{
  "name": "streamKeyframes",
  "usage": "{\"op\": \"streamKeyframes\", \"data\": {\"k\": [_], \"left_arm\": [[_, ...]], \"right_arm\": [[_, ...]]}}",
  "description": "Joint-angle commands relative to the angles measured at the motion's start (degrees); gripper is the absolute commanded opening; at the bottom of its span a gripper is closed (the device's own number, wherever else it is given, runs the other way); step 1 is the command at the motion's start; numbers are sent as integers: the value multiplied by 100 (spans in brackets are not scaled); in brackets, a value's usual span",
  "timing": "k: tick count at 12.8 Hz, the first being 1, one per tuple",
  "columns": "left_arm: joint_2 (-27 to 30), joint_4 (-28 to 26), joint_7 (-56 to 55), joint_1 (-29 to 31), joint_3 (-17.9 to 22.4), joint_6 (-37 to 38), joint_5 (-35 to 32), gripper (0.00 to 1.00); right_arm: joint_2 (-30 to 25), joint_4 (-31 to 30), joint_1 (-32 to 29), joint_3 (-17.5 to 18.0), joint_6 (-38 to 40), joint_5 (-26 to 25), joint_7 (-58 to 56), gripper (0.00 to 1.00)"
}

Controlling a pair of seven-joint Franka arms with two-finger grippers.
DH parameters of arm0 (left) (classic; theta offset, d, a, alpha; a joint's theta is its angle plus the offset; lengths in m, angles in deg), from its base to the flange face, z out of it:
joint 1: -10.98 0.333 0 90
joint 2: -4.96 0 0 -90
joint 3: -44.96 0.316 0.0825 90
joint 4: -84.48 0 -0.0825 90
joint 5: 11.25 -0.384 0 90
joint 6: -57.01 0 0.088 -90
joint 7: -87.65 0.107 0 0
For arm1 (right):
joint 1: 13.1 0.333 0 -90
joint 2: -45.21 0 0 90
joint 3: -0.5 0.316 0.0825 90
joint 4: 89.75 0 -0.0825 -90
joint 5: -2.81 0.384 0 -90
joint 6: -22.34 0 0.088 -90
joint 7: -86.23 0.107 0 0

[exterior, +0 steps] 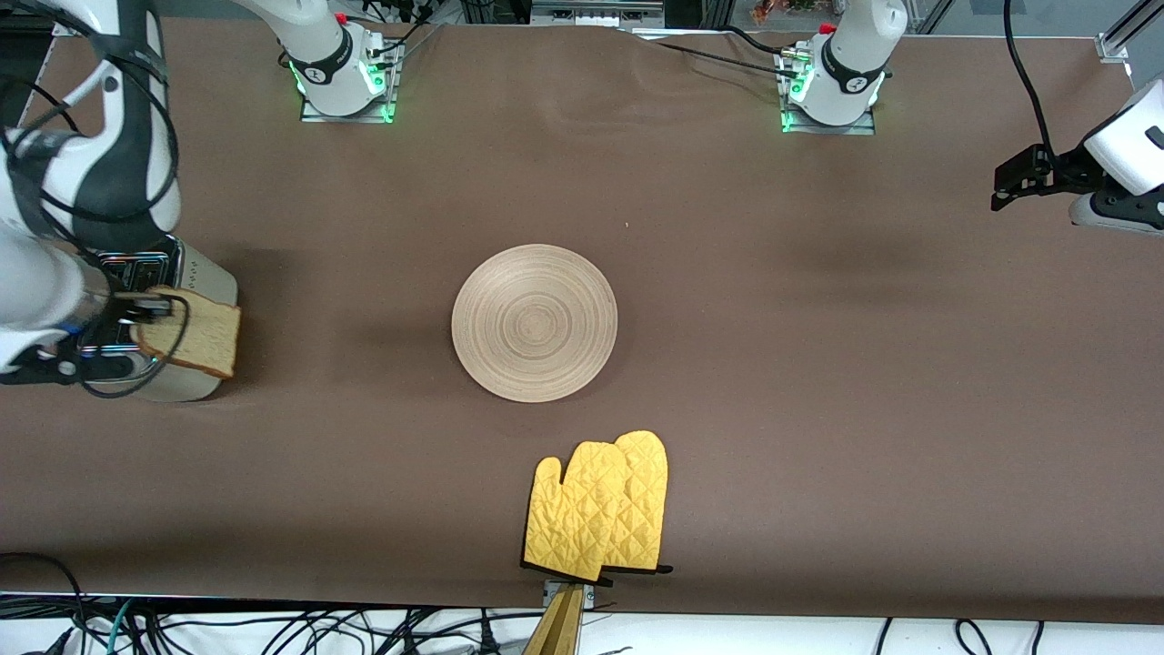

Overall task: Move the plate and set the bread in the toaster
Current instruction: 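Carry the bread with the right gripper and lower it into the toaster slot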

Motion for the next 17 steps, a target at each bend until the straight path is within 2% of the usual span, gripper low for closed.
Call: {"op": "streamKeyframes", "data": {"k": [1,3,7,17], "left_arm": [[-58,157,-25,14,-5,138,99,100],[-58,157,-16,23,13,147,99,100],[-58,174,19,5,-31,147,99,100],[-58,262,10,-12,-40,147,99,100]], "right_arm": [[-119,14,39,-375,199,-349,-450,0],[-119,14,22,-499,199,-735,-609,0],[22,5,-5,-552,129,-1017,-601,0],[470,-144,-136,-552,130,-1054,-513,0]]}}
